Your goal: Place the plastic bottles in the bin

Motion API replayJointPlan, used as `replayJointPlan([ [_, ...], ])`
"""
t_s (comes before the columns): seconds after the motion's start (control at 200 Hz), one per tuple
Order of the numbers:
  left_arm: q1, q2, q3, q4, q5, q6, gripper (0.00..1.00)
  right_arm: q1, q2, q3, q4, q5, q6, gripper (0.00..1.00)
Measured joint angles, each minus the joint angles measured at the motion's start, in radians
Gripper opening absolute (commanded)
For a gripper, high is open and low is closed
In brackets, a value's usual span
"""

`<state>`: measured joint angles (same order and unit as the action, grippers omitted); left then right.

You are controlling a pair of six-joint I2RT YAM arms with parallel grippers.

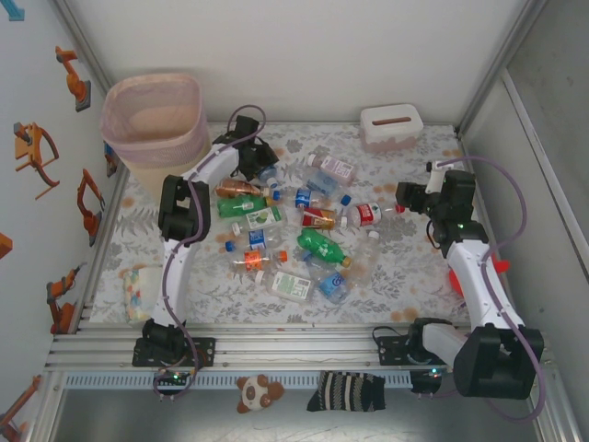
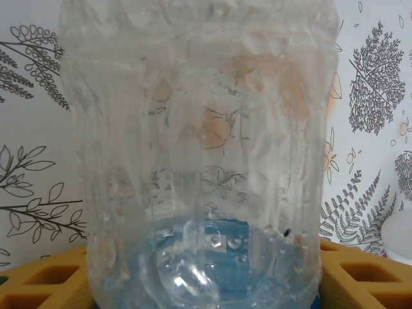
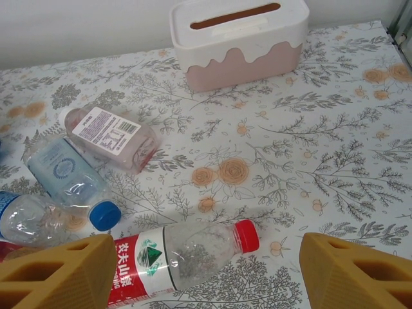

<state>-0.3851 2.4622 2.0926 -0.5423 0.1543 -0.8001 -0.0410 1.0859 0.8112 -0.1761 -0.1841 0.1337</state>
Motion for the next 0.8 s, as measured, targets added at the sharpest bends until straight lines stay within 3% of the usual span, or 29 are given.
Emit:
replayJointPlan([
  [0.335, 0.000, -0.039, 0.000, -0.006, -0.005, 0.018, 0.65, 0.000, -0.008, 0.000, 0.000, 0.002, 0.000, 0.74],
  [0.796, -0.006, -0.312, 0.018, -0.022, -0.040, 0.122, 0.64, 0.000, -0.019, 0.001, -0.004, 0.001, 0.000, 0.74],
])
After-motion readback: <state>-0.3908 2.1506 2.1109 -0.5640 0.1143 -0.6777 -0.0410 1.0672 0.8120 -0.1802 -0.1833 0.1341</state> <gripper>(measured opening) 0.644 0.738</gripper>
